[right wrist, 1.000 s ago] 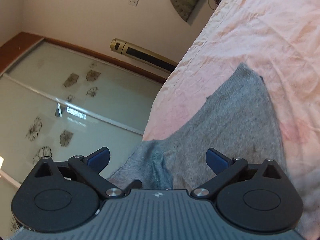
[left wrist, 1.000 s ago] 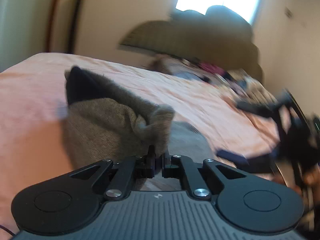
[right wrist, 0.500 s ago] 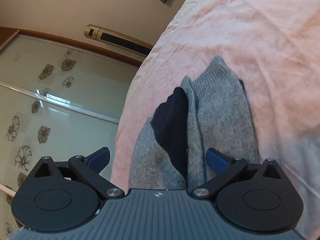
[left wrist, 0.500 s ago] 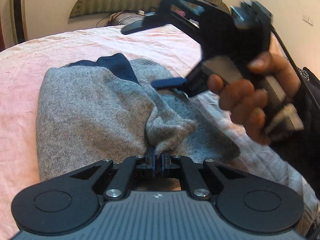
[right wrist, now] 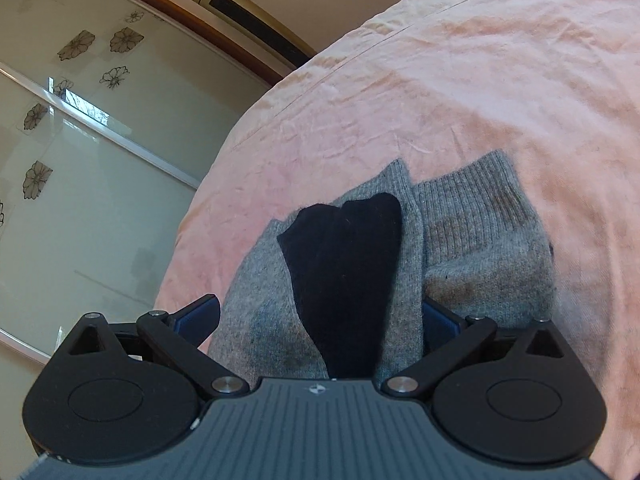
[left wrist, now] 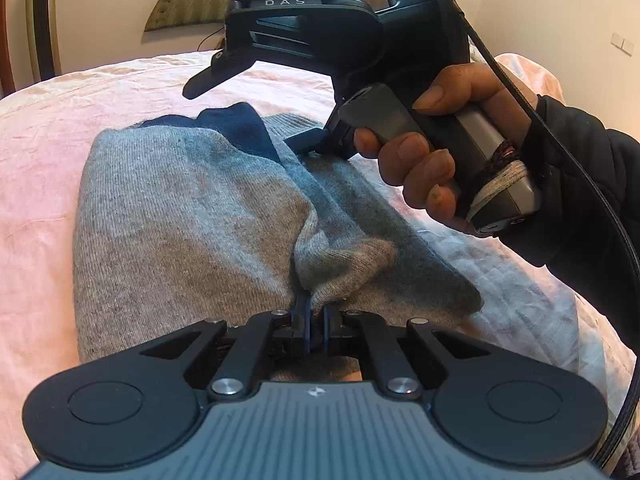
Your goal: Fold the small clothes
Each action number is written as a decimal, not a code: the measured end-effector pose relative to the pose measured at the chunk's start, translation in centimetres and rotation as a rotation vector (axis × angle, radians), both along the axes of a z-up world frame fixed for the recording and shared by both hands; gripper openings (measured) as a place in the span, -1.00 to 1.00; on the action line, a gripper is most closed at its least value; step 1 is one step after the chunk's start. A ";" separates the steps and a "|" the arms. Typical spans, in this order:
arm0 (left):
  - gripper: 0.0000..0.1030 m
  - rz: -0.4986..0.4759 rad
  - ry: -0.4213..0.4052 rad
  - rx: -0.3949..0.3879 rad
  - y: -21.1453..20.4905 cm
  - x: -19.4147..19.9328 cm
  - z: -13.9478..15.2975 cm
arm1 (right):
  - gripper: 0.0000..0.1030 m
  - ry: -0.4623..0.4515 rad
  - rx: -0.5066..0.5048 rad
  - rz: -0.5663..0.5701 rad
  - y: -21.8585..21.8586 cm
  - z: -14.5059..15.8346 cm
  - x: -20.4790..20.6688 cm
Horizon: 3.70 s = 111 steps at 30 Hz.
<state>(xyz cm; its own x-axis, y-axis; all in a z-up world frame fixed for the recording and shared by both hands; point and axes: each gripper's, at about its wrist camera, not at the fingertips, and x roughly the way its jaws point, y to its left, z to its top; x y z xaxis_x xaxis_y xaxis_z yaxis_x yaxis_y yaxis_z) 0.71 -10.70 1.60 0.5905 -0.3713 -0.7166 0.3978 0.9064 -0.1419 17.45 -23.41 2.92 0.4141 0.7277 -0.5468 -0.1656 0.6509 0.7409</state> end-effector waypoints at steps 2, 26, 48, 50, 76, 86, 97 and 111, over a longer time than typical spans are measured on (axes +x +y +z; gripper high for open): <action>-0.89 0.001 0.002 -0.002 0.0 0.0 0.0 | 0.90 0.009 0.020 -0.008 -0.4 -0.1 0.2; -0.91 -0.124 -0.140 -0.038 -1.3 -2.7 3.3 | -0.69 -0.197 -0.049 0.003 -2.2 4.9 -1.3; 0.88 0.266 0.108 -0.597 18.6 5.6 0.7 | 0.63 -0.028 -0.009 -0.225 -8.5 -1.5 -1.8; 0.86 0.337 0.234 -0.690 19.6 9.3 -1.6 | 0.63 -0.013 -0.016 -0.206 -7.1 -2.1 -1.2; 0.15 0.364 0.322 -0.560 22.9 19.7 -3.2 | 0.13 0.012 0.035 -0.202 3.3 -2.8 4.2; 0.63 0.208 0.383 -0.712 22.8 7.3 -4.5 | 0.52 0.039 0.050 -0.054 1.0 -1.7 -7.3; -0.76 0.130 0.352 -0.506 21.9 3.2 -2.0 | -0.55 -0.011 0.012 0.063 2.2 -1.1 -13.1; 0.72 0.208 0.072 -0.344 21.8 3.3 2.7 | 0.24 -0.051 0.061 -0.117 0.9 2.5 -3.4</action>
